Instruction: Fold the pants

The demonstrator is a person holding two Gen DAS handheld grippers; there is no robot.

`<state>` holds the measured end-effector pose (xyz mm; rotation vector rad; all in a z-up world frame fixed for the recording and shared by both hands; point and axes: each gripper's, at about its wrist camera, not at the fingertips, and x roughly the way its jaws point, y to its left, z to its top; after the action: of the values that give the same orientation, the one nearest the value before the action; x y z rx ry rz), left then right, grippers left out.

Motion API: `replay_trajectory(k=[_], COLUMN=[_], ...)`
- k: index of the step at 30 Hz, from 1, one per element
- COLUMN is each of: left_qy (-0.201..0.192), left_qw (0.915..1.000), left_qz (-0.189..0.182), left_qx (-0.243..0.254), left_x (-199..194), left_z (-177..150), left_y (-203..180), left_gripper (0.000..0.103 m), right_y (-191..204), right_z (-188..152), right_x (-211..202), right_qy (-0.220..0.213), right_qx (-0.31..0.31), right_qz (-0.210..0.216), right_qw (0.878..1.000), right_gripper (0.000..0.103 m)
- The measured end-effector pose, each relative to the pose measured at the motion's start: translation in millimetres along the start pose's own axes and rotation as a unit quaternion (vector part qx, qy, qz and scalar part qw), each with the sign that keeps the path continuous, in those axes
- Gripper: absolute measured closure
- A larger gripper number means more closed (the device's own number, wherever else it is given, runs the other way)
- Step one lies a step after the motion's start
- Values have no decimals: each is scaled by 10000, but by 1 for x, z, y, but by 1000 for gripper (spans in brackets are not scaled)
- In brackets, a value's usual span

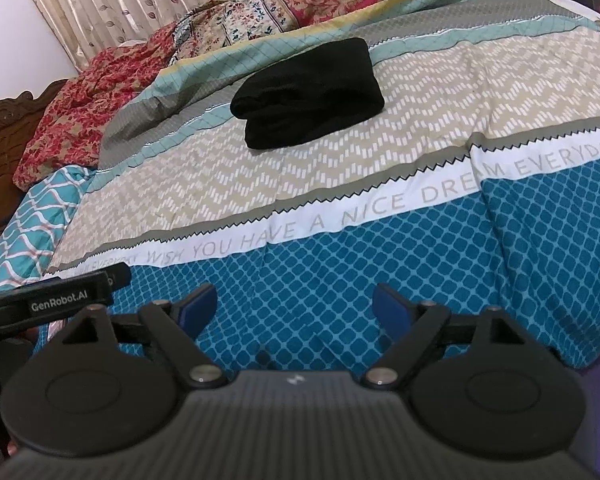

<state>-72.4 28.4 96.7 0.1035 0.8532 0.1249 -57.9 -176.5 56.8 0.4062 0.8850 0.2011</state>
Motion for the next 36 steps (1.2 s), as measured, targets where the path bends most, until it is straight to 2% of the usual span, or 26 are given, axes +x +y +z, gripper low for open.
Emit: replay_trajectory(k=[16, 22, 36], left_qy=[-1, 144, 192], left_qw=[9999, 9998, 9998], left_qz=[-96, -166, -91], left_qx=[78, 43, 1], left_x=[-4, -1, 0], left_z=[-2, -2, -2], left_y=[-3, -2, 1], left_gripper=[0, 0, 0], right_y=[-1, -2, -2], right_z=[-2, -2, -2], right_x=[1, 2, 4], right_qy=[93, 105, 123], right_qx=[83, 110, 137], right_qz=[-29, -53, -76], right_qw=[9999, 9999, 9998], right_gripper=[15, 15, 15])
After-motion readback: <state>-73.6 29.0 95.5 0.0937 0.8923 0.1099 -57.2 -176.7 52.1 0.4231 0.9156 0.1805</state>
